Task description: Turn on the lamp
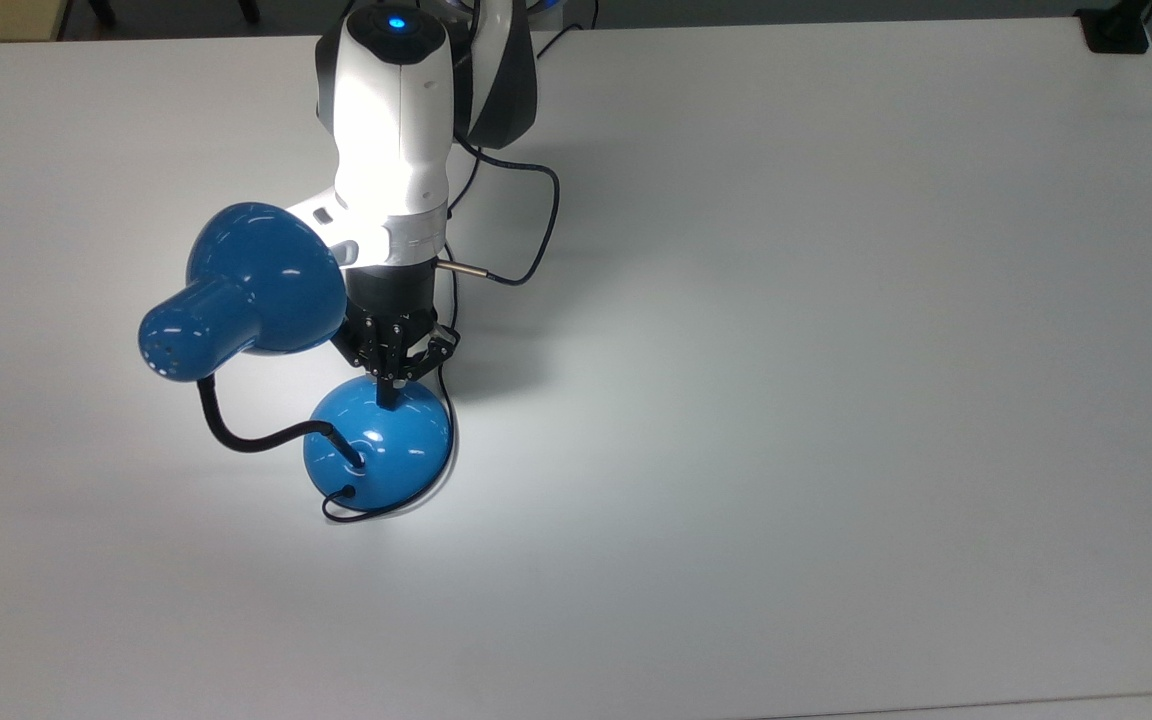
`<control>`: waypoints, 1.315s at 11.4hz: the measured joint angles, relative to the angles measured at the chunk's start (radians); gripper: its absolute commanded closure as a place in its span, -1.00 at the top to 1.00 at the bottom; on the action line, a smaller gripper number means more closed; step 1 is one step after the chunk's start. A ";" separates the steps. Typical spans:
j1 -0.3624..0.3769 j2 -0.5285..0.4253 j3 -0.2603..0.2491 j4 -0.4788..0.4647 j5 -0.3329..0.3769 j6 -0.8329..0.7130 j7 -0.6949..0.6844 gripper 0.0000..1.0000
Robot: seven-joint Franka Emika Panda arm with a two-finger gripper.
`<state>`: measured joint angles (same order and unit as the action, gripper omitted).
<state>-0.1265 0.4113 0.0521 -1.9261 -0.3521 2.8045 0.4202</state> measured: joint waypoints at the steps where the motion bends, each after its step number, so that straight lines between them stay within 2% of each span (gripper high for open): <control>1: -0.005 0.009 0.000 0.012 -0.007 0.000 0.001 -1.00; 4: -0.017 0.026 0.001 0.036 -0.009 0.000 0.001 -0.88; 7: -0.016 0.014 0.007 0.033 -0.011 -0.034 0.001 -0.88; 11: -0.003 -0.099 0.112 0.035 -0.013 -0.401 0.001 -0.87; 15: 0.054 -0.189 0.131 0.040 0.016 -0.595 0.007 -0.78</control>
<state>-0.0728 0.2224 0.1828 -1.8860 -0.3366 2.2095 0.4273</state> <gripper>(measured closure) 0.907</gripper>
